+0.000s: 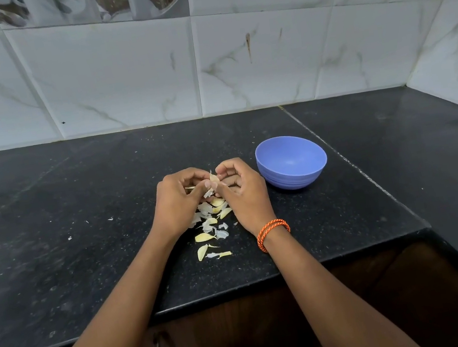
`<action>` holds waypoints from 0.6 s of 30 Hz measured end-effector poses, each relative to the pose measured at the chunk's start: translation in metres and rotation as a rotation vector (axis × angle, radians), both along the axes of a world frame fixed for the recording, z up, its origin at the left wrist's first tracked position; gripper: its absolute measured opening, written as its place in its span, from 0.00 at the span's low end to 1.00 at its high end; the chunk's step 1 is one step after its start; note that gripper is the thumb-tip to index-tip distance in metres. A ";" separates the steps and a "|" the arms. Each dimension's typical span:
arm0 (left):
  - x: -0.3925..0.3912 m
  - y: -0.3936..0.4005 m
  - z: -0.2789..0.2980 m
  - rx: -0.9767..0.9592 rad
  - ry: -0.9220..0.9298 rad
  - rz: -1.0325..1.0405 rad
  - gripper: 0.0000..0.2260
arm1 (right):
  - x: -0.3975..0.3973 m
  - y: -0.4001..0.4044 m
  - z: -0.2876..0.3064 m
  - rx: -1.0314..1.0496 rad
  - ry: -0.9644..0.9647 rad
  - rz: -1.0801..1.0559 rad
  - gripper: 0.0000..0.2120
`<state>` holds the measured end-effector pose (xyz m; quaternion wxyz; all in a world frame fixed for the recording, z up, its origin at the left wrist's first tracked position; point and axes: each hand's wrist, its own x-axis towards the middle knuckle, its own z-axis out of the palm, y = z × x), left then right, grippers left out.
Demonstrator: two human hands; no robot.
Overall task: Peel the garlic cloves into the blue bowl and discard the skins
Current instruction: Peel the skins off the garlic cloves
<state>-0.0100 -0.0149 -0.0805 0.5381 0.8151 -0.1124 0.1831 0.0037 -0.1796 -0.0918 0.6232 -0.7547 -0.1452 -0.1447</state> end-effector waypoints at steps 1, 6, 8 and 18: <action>0.000 0.000 -0.001 0.001 0.000 0.003 0.04 | 0.001 0.000 -0.001 -0.005 0.004 -0.015 0.11; 0.000 -0.002 -0.001 0.003 -0.017 0.016 0.06 | -0.001 0.000 -0.002 -0.001 -0.020 -0.016 0.06; 0.000 -0.004 -0.001 0.025 -0.040 0.042 0.06 | -0.002 0.000 -0.002 -0.004 -0.023 0.000 0.04; 0.003 -0.003 -0.003 -0.061 -0.038 -0.023 0.07 | -0.003 -0.002 -0.001 0.034 -0.002 0.037 0.05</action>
